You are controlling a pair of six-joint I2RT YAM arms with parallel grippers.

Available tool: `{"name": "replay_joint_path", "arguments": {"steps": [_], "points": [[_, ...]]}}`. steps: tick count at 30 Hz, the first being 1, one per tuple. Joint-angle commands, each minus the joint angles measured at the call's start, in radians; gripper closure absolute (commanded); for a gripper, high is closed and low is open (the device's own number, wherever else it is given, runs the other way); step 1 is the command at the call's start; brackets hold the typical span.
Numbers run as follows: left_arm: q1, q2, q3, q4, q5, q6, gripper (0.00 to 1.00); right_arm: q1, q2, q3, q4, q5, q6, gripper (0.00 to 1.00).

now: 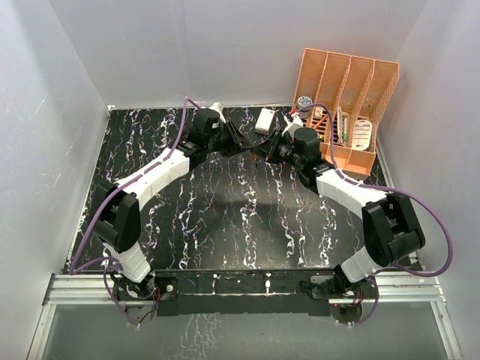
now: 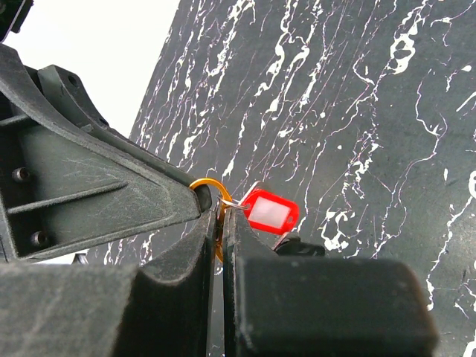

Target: Put the keys on the keyring

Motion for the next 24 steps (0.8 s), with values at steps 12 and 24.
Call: {"name": "replay_joint_path", "arguments": {"steps": [12, 24], "points": [[-0.005, -0.018, 0.002, 0.003, -0.005, 0.01, 1.0, 0.007, -0.019, 0.047, 0.062, -0.003, -0.003, 1.0], [-0.005, -0.032, -0.001, -0.006, -0.009, 0.022, 1.0, 0.004, -0.046, 0.048, 0.033, 0.021, -0.015, 0.62]]}}
